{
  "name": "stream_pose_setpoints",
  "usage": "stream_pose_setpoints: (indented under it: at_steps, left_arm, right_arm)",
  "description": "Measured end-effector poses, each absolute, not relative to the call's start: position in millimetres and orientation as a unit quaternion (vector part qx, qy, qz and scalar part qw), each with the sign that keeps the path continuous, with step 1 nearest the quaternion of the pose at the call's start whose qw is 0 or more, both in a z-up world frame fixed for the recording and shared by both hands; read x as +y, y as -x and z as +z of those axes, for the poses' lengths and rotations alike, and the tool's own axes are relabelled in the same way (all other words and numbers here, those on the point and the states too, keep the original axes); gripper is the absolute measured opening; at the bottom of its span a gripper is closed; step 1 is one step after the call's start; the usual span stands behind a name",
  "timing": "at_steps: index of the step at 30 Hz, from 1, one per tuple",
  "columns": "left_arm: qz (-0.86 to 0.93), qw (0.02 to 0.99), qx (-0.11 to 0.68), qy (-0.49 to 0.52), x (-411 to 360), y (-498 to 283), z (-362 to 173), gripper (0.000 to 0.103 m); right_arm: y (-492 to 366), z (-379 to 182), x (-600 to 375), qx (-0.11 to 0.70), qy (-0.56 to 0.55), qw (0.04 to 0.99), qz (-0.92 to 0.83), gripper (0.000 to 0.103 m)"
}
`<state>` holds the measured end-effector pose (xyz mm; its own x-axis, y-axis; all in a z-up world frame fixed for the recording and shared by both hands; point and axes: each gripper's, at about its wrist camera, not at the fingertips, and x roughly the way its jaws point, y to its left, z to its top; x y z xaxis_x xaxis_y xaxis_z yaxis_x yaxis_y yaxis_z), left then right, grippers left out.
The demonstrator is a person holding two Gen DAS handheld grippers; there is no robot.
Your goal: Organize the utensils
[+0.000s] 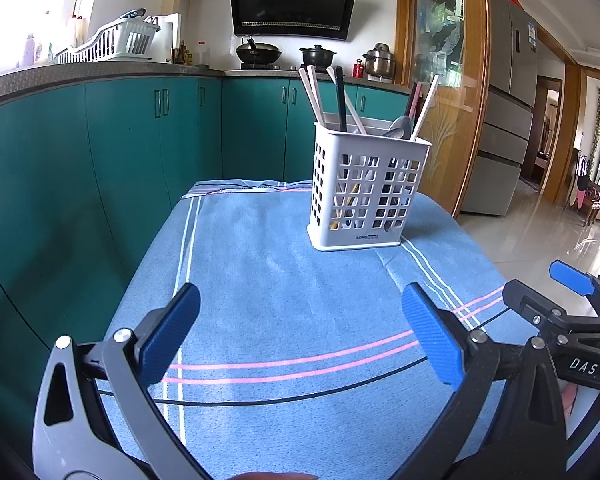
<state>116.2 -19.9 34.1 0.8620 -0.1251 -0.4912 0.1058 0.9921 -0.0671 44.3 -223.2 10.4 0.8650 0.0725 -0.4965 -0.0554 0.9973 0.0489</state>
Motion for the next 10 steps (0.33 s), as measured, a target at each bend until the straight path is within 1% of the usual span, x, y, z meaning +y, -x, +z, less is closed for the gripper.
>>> stream_pose_setpoints:
  at_steps: [10]
  left_arm:
    - [-0.058, 0.962, 0.266, 0.022, -18.3, -118.7, 30.5, 0.100]
  right_arm:
    - [-44.2, 10.7, -222.8, 0.258, -0.016, 0.966, 0.033, 0.100]
